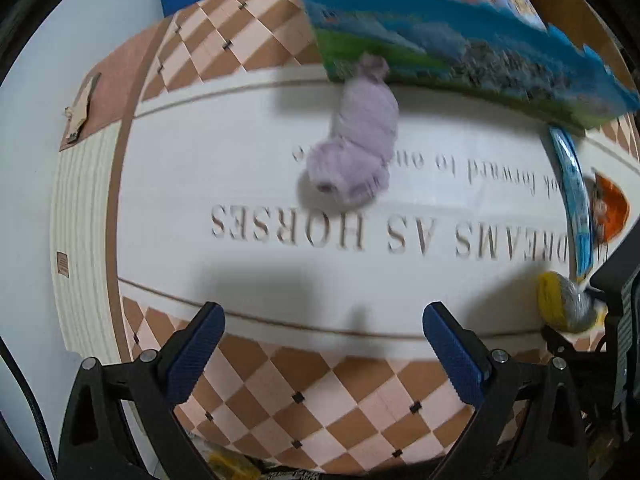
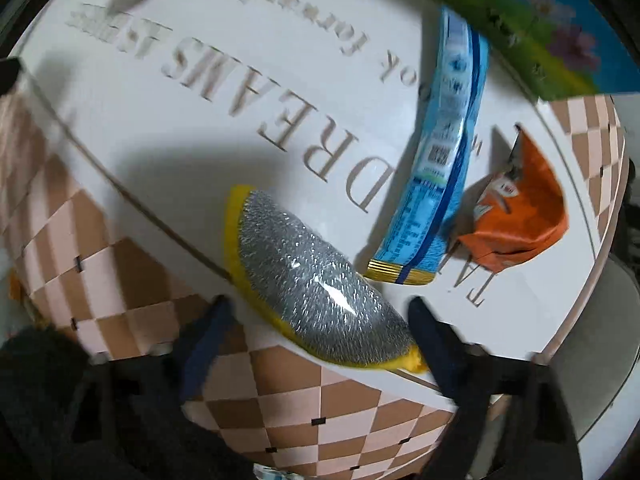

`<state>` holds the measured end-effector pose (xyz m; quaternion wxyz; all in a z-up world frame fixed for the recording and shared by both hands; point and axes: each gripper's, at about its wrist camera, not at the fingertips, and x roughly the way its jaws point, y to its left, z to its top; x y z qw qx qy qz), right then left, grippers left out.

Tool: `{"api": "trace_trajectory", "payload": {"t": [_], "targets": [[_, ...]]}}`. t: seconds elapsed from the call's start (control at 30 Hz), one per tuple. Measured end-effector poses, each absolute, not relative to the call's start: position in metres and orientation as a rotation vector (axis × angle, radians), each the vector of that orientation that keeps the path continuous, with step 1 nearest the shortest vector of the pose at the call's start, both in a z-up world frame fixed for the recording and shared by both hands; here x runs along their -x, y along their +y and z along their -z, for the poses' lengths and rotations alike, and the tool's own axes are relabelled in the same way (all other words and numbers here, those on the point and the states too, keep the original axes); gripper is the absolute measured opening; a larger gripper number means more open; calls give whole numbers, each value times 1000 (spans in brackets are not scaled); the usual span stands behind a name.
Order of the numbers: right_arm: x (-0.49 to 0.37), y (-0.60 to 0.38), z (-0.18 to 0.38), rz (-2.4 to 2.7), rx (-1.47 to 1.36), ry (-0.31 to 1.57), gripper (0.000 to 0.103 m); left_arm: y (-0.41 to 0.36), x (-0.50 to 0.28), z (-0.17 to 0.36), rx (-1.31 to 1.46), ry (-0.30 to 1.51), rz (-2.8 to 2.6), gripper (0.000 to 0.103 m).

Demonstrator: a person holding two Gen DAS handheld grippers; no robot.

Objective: Organize soft objects
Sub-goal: 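Grasp the lavender cloth roll with the left tool while the right tool grasps the yellow sponge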

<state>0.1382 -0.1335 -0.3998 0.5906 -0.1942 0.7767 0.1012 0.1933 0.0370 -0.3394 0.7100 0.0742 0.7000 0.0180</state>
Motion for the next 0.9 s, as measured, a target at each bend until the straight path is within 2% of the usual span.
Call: {"api": "trace_trajectory", "payload": {"t": [0.13,0.27,0.4,0.5,0.53,0.57,0.67,0.77,0.9], "targets": [[-146,-160,401,-105,142,1865,63,45,-226,335,-137,1516,-37,102],[-153,-197,395,24,-292,1852,63,38,-263,354,-116,1544,18,102],[-154,-222,394,73,-582,1809,73,25,-289,380,-172,1579,49,102],[-160,-224,385,31,-554,1802,81,16,-301,399,-225,1592,69,100],[-163,-221,378,14,-480,1790,81,14,-303,403,-234,1591,72,91],[-166,-218,375,4,-428,1785,81,12,-304,407,-242,1597,75,74],[-167,-205,365,-33,-224,1770,81,14,-297,410,-210,1617,73,38],[-168,-192,367,-71,-133,1791,81,20,-276,411,-160,1650,50,36],[-163,-180,375,-92,-153,1826,81,25,-228,417,-95,1698,48,35]]}}
